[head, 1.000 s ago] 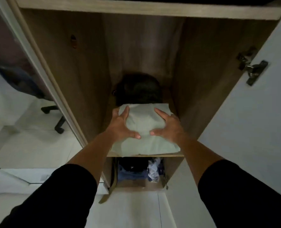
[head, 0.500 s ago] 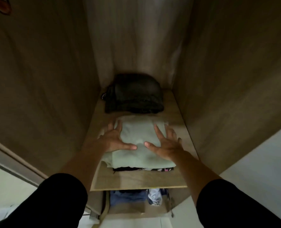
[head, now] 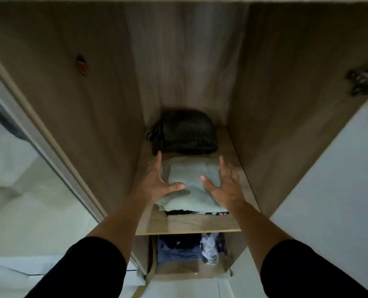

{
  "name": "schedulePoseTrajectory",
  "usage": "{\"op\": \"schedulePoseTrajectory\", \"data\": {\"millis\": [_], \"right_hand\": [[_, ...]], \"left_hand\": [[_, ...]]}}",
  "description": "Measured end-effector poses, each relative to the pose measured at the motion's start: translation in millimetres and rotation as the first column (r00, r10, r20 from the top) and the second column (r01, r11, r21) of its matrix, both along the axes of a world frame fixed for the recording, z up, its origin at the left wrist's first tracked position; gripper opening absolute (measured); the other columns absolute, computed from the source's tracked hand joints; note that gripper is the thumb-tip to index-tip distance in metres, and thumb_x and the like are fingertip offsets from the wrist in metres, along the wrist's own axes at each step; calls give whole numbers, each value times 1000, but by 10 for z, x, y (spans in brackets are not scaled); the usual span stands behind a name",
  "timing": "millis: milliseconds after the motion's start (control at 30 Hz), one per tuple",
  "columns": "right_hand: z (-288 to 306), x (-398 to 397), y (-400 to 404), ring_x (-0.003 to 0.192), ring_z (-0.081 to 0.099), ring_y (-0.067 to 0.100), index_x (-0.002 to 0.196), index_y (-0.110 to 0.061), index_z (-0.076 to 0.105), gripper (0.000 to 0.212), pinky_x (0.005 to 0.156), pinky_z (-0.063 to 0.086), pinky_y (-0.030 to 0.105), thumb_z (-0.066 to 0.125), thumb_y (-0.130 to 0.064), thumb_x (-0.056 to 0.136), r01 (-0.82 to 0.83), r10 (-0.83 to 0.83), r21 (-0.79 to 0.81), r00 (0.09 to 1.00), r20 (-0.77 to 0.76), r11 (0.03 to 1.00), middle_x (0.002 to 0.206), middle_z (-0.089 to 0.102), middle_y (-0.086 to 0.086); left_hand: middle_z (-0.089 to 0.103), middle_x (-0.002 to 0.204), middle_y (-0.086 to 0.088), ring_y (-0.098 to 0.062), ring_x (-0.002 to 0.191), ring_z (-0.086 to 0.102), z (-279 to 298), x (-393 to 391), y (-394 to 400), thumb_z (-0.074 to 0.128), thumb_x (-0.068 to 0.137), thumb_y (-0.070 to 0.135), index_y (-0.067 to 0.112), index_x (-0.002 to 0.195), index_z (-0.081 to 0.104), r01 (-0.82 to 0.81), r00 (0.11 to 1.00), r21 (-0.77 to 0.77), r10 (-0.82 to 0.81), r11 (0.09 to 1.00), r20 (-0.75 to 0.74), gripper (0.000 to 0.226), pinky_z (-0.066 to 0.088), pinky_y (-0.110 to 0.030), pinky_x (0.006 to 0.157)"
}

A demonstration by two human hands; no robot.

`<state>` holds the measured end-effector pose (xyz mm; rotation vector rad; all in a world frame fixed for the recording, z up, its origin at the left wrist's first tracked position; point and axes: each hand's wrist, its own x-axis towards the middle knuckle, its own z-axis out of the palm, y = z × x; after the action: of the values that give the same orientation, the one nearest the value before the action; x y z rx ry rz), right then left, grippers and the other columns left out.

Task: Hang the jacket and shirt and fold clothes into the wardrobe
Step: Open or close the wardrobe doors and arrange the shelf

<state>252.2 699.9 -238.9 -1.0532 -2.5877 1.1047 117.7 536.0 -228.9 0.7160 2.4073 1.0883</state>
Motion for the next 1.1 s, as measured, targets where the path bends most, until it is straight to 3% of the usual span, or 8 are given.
{"op": "schedulePoseTrajectory", "data": {"millis": [233,467,633,900,1033,1100], "right_hand": [[1203,925,-696,144,15,26,150,-35,1,88,116,24,40,51,-63,83,88,-70,85,978,-194,992,158,3,-1],[2398,2254,-1727,144,17,26,151,-29,4,83,116,23,43,48,-59,87,191,-111,236,943,-315,953,157,11,6],[3357,3040,-2039,142,23,27,151,-26,9,81,114,27,46,48,-59,88,297,-136,361,903,-408,884,154,18,8],[4454,4169,-2040,141,24,25,149,-30,15,75,113,27,47,49,-57,88,487,-171,534,828,-533,691,154,18,5],[4713,4713,-1897,144,15,23,149,-30,18,72,113,21,43,50,-54,89,623,-202,649,771,-604,436,156,13,6],[4799,4987,-1737,145,11,22,150,-29,13,77,113,20,42,50,-55,88,665,-242,649,743,-624,369,157,9,6]], "left_hand": [[6,158,2,-15,144,12,1281,795,-758,84,60,43,27,149,-7,92,988,113,-77,989,-132,128,18,-29,114],[1,159,-3,-17,146,5,2549,1897,-1703,82,57,50,23,149,-12,268,920,59,-238,962,-311,134,12,-32,115],[1,159,-3,-19,146,5,3428,2562,-2000,82,58,50,25,149,-13,346,849,90,-271,934,-453,133,15,-37,115],[-3,159,-1,-23,146,3,4158,3536,-1607,80,53,57,29,148,-14,499,767,125,-370,858,-524,136,15,-43,116],[6,158,0,-20,144,12,4292,4132,-1180,83,59,49,19,149,-9,600,715,194,-411,776,-566,132,19,-36,113],[1,159,-1,-17,145,6,4304,4439,-894,82,59,52,17,149,-11,629,694,198,-427,752,-580,134,15,-34,115]]}}
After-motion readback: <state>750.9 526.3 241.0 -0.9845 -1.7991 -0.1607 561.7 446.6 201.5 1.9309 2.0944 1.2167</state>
